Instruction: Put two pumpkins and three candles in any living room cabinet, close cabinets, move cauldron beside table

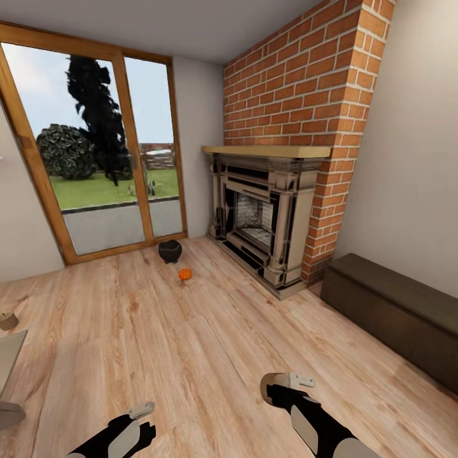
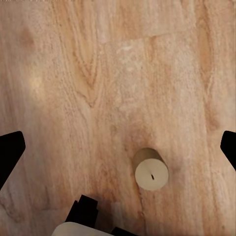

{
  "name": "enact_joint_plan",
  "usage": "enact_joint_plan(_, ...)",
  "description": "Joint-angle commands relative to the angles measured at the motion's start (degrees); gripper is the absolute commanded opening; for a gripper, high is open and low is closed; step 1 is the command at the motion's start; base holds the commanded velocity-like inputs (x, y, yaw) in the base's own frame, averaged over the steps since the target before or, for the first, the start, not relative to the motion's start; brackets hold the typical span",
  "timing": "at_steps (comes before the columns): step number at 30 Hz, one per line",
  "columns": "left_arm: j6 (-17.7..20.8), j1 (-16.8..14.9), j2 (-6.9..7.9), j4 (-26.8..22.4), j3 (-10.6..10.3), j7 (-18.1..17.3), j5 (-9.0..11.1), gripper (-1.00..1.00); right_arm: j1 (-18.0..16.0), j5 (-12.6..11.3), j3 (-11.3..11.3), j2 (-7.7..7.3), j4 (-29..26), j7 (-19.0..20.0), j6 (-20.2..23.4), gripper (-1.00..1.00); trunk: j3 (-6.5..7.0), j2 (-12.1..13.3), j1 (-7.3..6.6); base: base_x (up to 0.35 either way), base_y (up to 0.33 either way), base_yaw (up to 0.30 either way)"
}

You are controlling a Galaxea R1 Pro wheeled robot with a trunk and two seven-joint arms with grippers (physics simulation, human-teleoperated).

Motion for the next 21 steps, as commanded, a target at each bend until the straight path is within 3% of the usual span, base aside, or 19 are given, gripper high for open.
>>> enact_joint_plan(1, 0.2, 0.0, 0.07, -0.2, -0.4, 0.4, 0.4, 1.00, 0.0, -0.4, 0.5, -0.03, -0.1, -0.6, 0.3, -1.00, -0.06, 0.0, 0.01, 0.044, 0.000, 0.000)
enact_joint_plan(21, 0.2, 0.0, -0.01, -0.2, -0.4, 0.4, 0.4, 1.00, 0.0, -0.4, 0.5, -0.02, -0.1, -0.5, 0.2, -1.00, -0.06, 0.0, 0.01, 0.036, 0.005, 0.000)
